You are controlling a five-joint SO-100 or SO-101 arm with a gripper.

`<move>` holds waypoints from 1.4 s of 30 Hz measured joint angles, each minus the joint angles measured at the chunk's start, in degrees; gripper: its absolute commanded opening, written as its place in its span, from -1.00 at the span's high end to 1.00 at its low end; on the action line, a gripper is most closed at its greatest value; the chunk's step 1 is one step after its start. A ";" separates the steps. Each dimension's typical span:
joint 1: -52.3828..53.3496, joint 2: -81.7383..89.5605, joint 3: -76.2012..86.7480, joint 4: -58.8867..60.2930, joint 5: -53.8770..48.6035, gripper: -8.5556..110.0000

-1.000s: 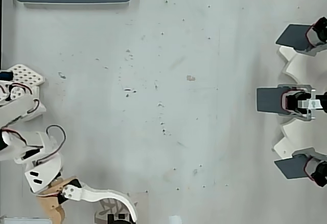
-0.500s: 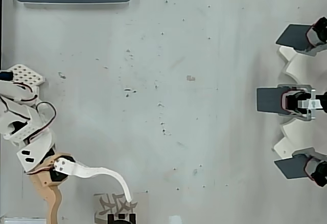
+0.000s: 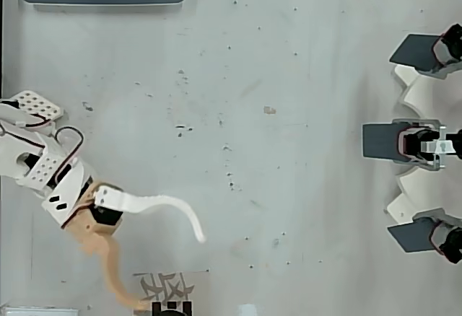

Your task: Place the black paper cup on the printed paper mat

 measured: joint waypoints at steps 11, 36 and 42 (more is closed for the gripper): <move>-19.25 1.76 -0.09 3.87 -6.77 0.46; -32.34 -29.88 -34.54 15.47 -5.36 0.49; -32.34 -35.07 -43.51 20.30 -3.25 0.50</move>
